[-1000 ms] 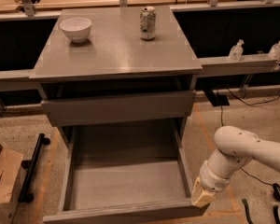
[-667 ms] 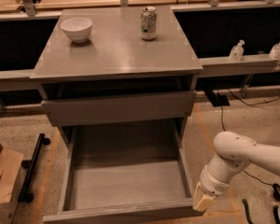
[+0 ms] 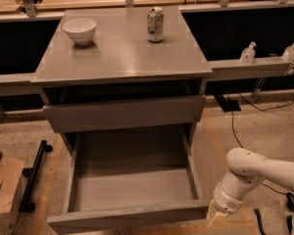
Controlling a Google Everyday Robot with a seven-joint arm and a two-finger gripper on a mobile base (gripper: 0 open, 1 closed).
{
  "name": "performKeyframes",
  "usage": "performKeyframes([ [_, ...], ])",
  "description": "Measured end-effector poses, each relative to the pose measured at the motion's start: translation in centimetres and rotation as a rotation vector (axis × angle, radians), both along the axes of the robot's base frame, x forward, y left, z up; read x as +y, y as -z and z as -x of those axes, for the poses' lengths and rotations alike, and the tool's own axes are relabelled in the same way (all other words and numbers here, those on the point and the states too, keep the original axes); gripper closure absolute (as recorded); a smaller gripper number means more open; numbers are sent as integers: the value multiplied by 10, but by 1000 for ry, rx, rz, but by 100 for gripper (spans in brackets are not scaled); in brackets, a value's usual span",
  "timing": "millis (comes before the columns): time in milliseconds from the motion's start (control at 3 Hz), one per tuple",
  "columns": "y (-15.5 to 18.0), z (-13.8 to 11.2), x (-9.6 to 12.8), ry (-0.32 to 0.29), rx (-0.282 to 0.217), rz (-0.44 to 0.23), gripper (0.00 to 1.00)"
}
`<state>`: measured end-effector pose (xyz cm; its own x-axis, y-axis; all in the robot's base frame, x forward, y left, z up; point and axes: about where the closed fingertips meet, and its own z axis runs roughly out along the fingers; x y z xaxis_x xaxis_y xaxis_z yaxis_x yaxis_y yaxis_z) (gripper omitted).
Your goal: Close middle drawer
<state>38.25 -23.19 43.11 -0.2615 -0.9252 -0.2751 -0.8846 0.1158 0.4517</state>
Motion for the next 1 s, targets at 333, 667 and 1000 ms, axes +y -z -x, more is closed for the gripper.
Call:
performKeyframes([
  [333,0,0,0,0,0,0,100],
  [667,4,-30,8,-40,-66,-24,100],
  [1000,3,-33,9,-44,-72,-27,100],
])
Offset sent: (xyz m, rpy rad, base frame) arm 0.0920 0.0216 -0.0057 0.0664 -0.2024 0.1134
